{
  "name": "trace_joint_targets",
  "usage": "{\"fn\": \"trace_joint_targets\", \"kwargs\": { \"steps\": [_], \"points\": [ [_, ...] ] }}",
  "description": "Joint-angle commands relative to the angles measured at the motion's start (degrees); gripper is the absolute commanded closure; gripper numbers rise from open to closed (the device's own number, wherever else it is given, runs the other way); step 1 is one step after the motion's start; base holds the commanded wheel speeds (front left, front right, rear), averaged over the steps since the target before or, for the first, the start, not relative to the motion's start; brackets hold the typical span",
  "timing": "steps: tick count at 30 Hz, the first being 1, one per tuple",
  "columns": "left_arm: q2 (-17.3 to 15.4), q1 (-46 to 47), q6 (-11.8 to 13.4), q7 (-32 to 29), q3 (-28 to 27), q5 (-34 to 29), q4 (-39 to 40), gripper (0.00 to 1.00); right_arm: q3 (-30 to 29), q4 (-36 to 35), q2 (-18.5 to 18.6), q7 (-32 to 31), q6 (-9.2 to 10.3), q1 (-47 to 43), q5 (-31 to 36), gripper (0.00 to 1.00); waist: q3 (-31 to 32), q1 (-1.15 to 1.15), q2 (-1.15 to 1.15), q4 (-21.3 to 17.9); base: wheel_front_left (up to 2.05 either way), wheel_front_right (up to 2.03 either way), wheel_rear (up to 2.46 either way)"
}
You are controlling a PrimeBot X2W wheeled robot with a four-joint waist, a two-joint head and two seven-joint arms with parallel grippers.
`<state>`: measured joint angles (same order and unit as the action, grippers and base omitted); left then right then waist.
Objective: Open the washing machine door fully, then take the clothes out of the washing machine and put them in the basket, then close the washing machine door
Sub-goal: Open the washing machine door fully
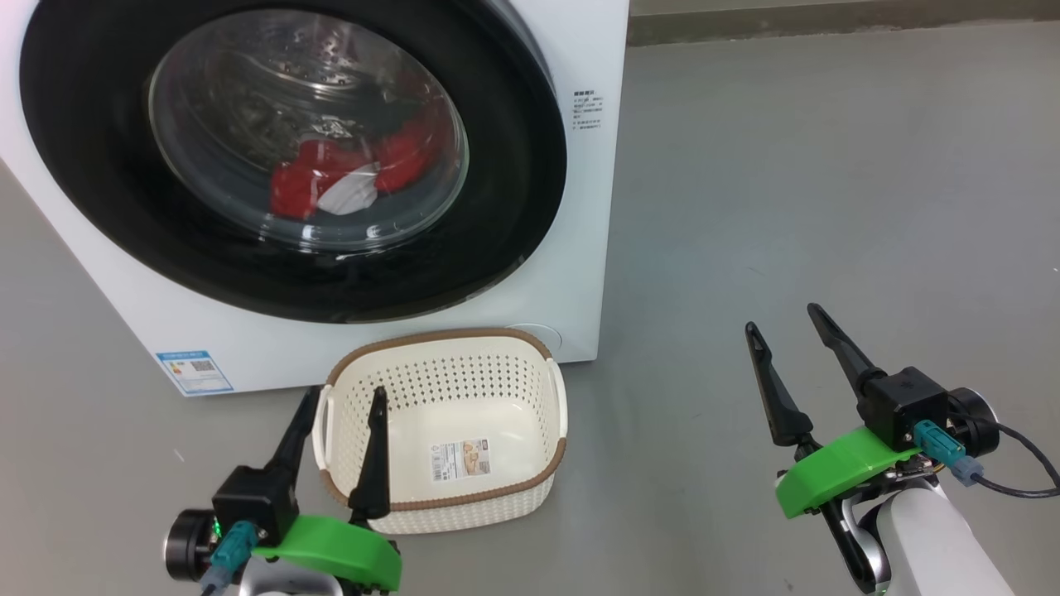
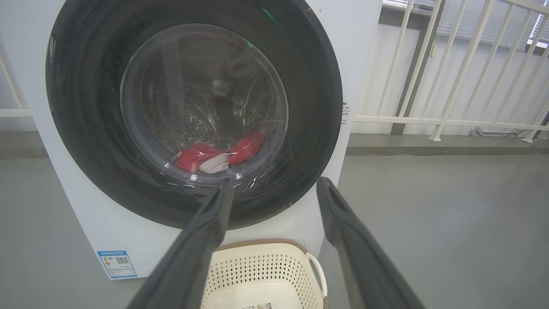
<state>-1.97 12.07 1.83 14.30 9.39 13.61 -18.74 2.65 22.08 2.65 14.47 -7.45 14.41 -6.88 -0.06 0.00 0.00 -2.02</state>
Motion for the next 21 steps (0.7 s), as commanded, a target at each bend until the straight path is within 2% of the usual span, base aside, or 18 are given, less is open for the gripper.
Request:
{"fn": "trace_joint_targets", "kwargs": {
  "steps": [1,17,18,19,20,21],
  "points": [
    [-0.91,2.08,0.41,0.7,-1.86,-0.2,1.04,0.0,1.38,-1.43,0.23,0.52,-0.03,2.73,0.14,0.0,0.07,0.0,0.0,-0.03,0.0,0.0,0.0],
    [-0.91,2.93,0.31,0.7,-0.56,-0.16,2.97,0.0,-0.55,-3.67,0.22,0.52,-0.03,3.47,0.5,0.0,-2.78,0.0,0.0,0.53,0.0,0.0,0.0],
    [-0.91,3.07,0.38,0.7,-0.29,-0.13,3.41,0.0,-0.88,-3.81,0.22,0.52,-0.03,3.68,0.39,0.51,-3.15,0.0,0.0,0.67,0.0,0.0,0.0],
    [-0.91,3.2,0.45,0.7,0.01,-0.08,3.84,0.0,-1.08,-3.89,0.22,0.52,-0.03,3.95,0.18,0.67,-3.56,0.0,0.0,0.81,0.0,0.0,0.0],
    [-0.91,3.38,0.52,0.7,0.35,-0.04,4.3,0.0,-1.23,-3.92,0.22,0.52,-0.03,4.27,0.05,0.96,-3.99,0.0,0.0,0.96,0.0,0.0,0.0],
    [-0.91,3.56,0.64,0.7,0.66,-0.04,4.75,0.0,-1.27,-3.89,0.22,0.52,-0.03,4.65,-0.37,1.0,-4.42,0.0,0.0,1.09,0.0,0.0,0.0]
  ]
}}
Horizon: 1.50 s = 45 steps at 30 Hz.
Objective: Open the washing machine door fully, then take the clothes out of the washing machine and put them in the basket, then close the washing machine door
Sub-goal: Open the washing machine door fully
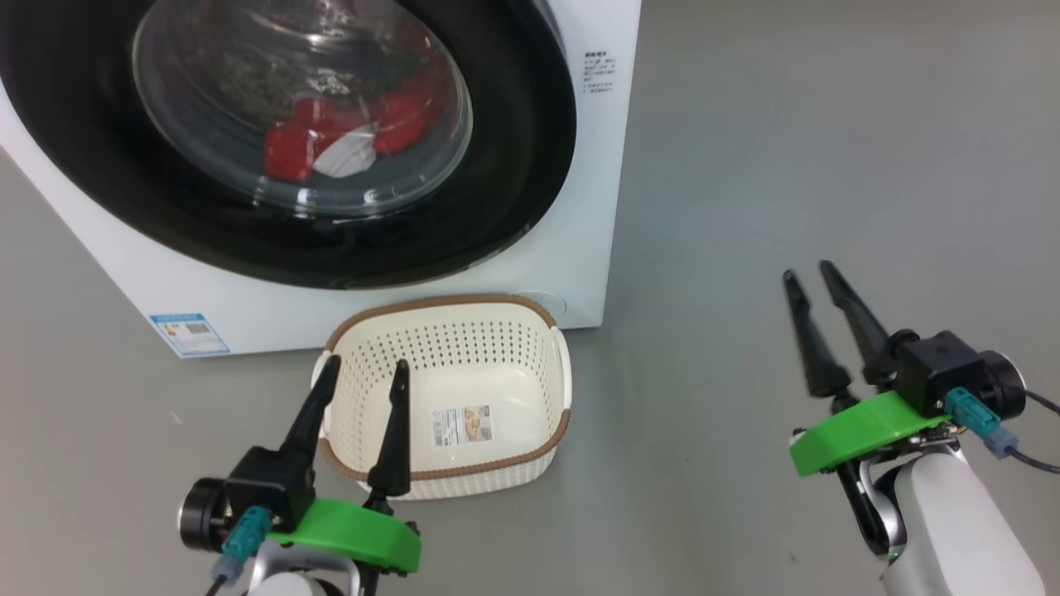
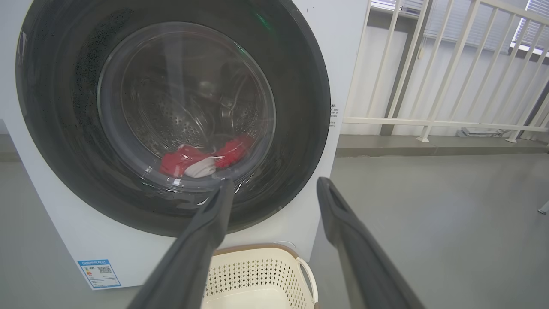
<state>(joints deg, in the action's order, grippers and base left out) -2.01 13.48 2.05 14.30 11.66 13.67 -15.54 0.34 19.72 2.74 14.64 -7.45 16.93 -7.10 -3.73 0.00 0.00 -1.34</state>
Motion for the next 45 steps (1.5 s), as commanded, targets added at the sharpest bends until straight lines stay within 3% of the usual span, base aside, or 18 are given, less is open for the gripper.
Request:
{"fn": "trace_joint_targets", "kwargs": {
  "steps": [1,20,32,45],
  "points": [
    [-0.87,2.3,0.52,0.7,-1.3,-0.14,2.0,0.0,1.08,-1.52,0.14,0.36,-0.03,2.56,-0.79,1.0,-1.22,0.0,0.0,0.55,0.0,0.0,0.0],
    [-0.95,5.96,1.55,0.69,2.48,-1.4,10.11,0.0,3.63,4.45,0.14,-1.41,-0.03,18.94,-32.68,1.0,-12.59,0.0,0.0,3.06,0.0,0.0,0.0],
    [-1.16,8.39,2.28,0.53,3.72,-2.51,13.13,0.0,3.01,1.98,2.34,-8.63,-0.03,26.12,-49.89,1.0,-19.4,0.0,0.0,5.35,0.0,0.0,0.0],
    [-1.42,11.05,2.41,0.23,5.15,-3.13,14.83,0.0,1.09,5.41,3.93,-23.25,-0.03,38.44,-65.92,1.0,-25.25,0.0,0.0,7.05,0.0,0.0,0.0]
  ]
}}
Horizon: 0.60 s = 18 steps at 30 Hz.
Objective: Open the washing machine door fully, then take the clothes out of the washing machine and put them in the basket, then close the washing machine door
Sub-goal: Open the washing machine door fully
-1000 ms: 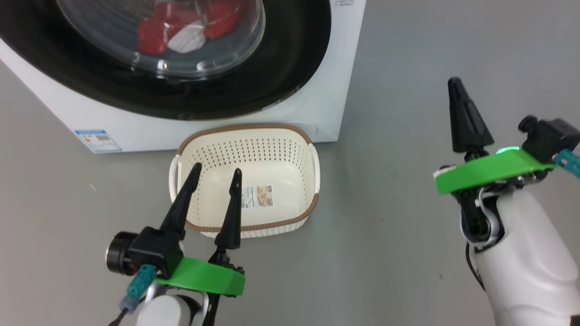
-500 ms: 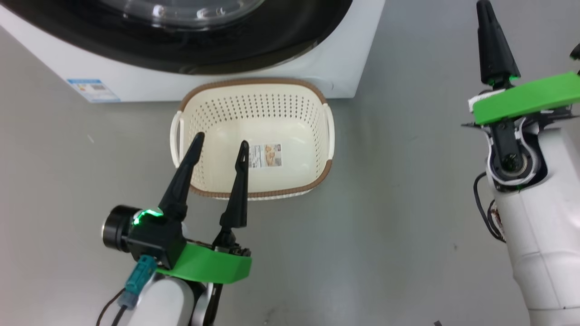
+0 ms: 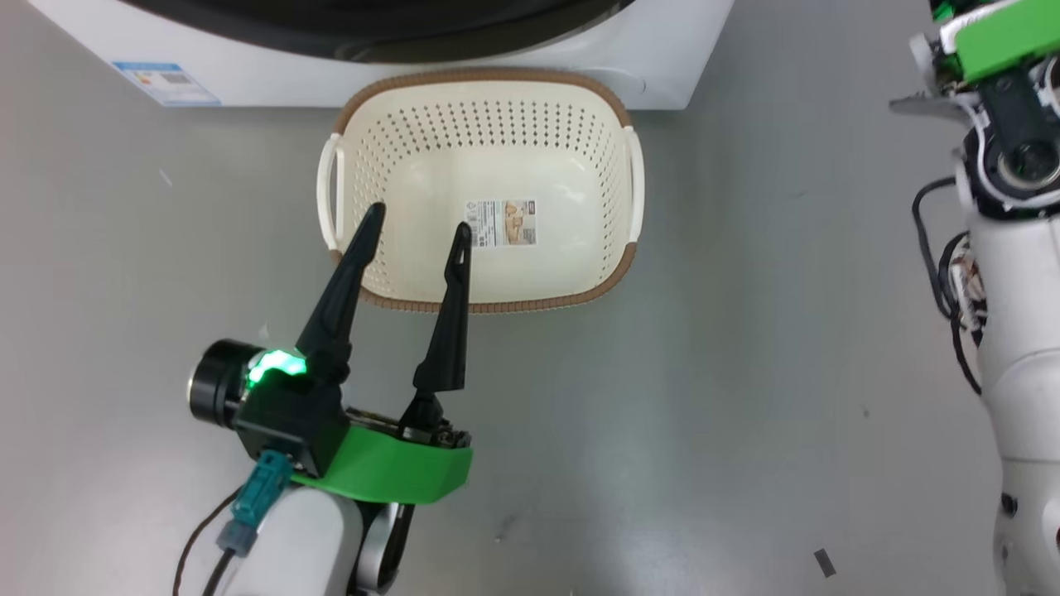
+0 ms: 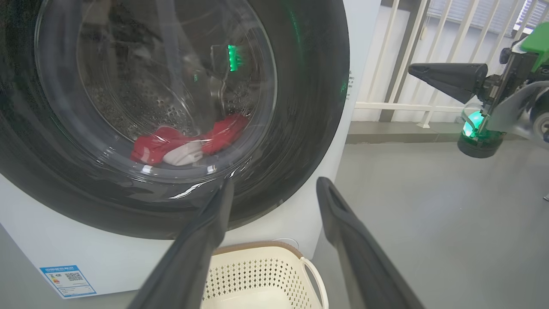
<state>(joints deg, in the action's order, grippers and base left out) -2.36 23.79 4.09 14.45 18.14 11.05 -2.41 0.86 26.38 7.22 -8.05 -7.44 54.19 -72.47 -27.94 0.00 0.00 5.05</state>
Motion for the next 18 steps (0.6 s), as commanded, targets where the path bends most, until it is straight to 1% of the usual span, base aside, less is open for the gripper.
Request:
{"fn": "trace_joint_targets", "kwargs": {
  "steps": [1,10,18],
  "points": [
    [-1.06,0.9,0.39,0.08,-1.23,-0.48,1.76,0.0,0.47,-0.73,-0.36,-1.44,-0.05,2.03,-1.0,1.0,-1.42,0.0,0.0,0.82,0.0,0.0,0.0],
    [-1.03,2.29,0.26,0.27,0.01,-0.67,1.84,0.0,0.18,4.02,0.43,-11.8,-0.05,9.06,-5.51,1.0,-4.48,0.0,0.0,1.99,0.0,0.0,0.0],
    [-0.91,3.01,0.27,0.43,1.05,-0.45,1.45,0.0,-0.45,6.82,0.68,-15.93,-0.05,13.56,-6.65,1.0,-5.86,0.0,0.0,2.77,0.0,0.0,0.0]
  ]
}}
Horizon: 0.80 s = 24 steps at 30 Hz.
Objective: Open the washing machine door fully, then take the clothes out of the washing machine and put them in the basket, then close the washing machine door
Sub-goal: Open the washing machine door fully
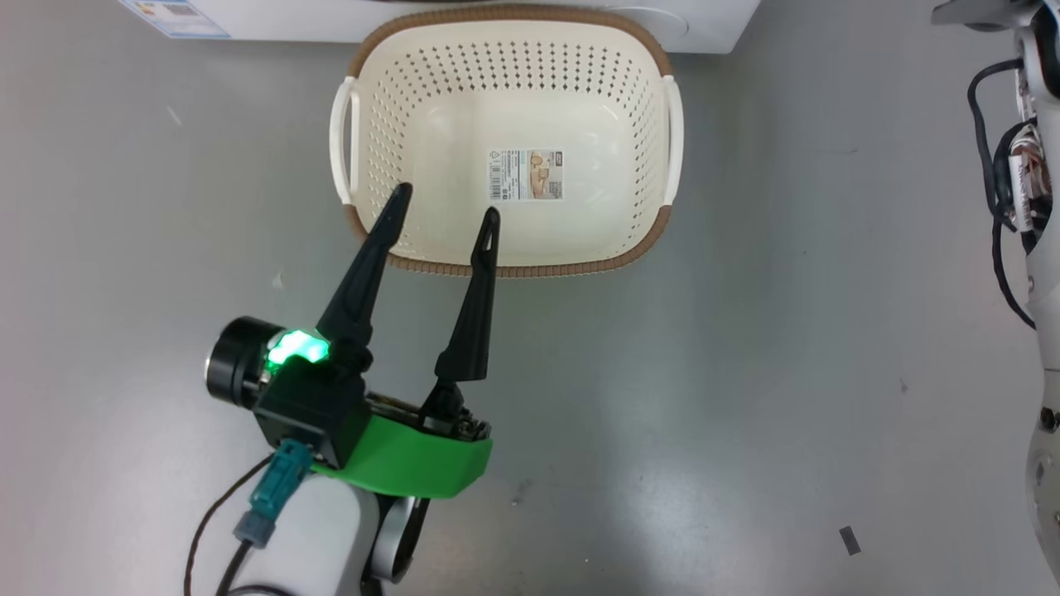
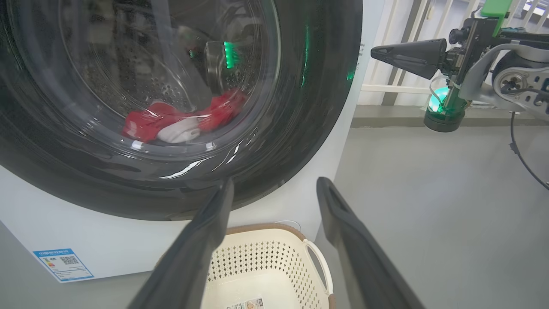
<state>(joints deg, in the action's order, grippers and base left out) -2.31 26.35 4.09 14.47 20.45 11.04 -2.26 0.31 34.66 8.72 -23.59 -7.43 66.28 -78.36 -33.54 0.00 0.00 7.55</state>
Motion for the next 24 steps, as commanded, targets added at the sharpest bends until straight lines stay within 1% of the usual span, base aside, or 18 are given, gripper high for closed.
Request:
{"fn": "trace_joint_targets", "kwargs": {
  "steps": [1,11,24],
  "points": [
    [-0.94,0.52,0.27,0.42,-1.15,-0.42,1.27,0.0,0.01,-1.43,-0.87,-0.73,-0.06,1.87,-0.93,1.0,-0.38,0.0,0.0,0.39,0.0,0.0,0.0],
    [-0.87,0.93,0.39,0.49,-0.47,-0.39,1.53,0.0,-0.23,-0.85,-0.86,-2.91,-0.06,5.5,-1.3,1.0,-1.37,0.0,0.0,1.68,0.0,0.0,0.0],
    [-0.79,0.94,0.76,0.52,0.13,-0.39,2.34,0.0,-0.36,2.8,-1.02,-4.97,-0.06,10.08,-1.61,1.0,-3.28,0.0,0.0,3.52,0.0,0.0,0.0]
  ]
}}
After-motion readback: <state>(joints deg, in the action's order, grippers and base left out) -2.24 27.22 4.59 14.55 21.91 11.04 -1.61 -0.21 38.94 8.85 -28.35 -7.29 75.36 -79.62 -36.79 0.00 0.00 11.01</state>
